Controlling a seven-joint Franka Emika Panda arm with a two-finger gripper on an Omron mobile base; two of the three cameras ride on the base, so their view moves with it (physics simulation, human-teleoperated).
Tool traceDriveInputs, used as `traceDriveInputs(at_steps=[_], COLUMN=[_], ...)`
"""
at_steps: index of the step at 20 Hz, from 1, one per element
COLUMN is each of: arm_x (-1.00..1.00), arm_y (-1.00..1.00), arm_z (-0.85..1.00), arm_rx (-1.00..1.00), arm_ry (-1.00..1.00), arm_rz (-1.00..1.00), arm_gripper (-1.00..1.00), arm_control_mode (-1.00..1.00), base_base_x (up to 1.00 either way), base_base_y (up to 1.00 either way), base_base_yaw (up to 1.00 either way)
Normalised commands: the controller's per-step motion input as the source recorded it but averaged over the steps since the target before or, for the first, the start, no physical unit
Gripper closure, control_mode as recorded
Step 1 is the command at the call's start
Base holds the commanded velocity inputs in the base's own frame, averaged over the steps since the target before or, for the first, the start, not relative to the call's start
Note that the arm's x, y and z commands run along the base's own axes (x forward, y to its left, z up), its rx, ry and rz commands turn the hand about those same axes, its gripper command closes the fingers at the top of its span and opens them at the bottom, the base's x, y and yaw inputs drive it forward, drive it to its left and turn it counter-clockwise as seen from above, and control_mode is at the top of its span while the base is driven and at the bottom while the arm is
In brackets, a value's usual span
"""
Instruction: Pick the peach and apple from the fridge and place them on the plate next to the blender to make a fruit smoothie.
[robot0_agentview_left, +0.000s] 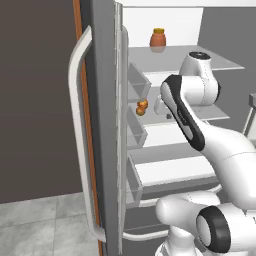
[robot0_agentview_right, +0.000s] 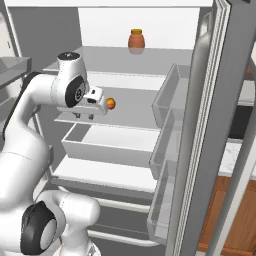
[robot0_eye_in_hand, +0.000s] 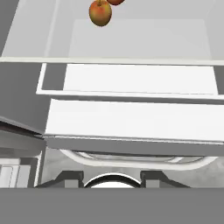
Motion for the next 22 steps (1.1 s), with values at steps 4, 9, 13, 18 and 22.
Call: traceDriveInputs(at_steps=[4,9,13,18,22], arm_x=[-0.15,-0.34,0.06,0.4,0.43], arm_y=[-0.09,-0.21,0.11,0.23,0.04], arm_z=[-0.07,-0.03,0.0,-0.1,-0.05], arm_rx=[0.06,0.19,0.02,-0.02,0.0], arm_ry=[-0.08,-0.62,-0.46,0.03,0.05], arm_rz=[-0.01,-0.01,0.0,0.0,0.0], arm_gripper=[-1.0,-1.0,-1.0,-1.0,-1.0], arm_control_mode=[-1.0,-1.0,-1.0,-1.0,-1.0], base_base_x=[0.0,0.0,0.0,0.0,0.0], base_base_y=[0.0,0.0,0.0,0.0,0.0], base_base_yaw=[0.0,0.0,0.0,0.0,0.0])
